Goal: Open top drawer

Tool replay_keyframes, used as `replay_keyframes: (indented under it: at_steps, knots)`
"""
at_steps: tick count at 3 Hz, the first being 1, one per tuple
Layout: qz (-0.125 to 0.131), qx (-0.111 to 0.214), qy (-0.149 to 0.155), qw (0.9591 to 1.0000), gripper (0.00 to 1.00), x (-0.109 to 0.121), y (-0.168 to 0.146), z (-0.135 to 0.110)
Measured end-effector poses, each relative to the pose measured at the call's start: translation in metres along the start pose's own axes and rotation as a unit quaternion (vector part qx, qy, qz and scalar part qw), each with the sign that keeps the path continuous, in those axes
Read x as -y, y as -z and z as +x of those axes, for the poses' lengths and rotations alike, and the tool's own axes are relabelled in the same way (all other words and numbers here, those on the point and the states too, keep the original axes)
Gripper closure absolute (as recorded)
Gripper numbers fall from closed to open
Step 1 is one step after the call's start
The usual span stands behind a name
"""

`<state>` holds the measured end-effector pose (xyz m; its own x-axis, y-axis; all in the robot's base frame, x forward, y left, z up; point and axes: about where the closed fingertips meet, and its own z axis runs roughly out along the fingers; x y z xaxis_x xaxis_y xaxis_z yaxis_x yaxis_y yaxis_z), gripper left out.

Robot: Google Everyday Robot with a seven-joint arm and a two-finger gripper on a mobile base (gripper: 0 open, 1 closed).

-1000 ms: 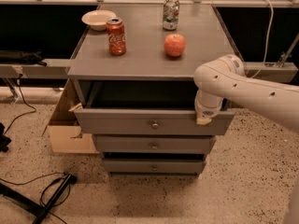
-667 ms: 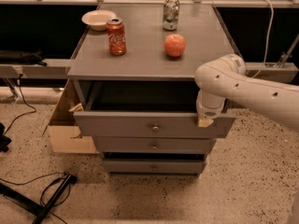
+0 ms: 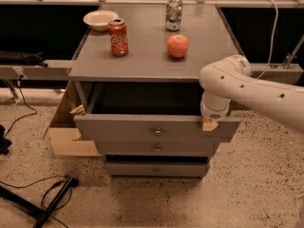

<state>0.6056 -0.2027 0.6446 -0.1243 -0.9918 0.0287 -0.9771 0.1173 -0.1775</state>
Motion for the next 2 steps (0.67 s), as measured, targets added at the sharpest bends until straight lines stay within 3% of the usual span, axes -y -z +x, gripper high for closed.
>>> replay_keyframes:
  at_steps: [2]
  knots:
    - [-0.017,0.003,0.018,0.9997,1.00,-0.0158,0.0050,0.0061]
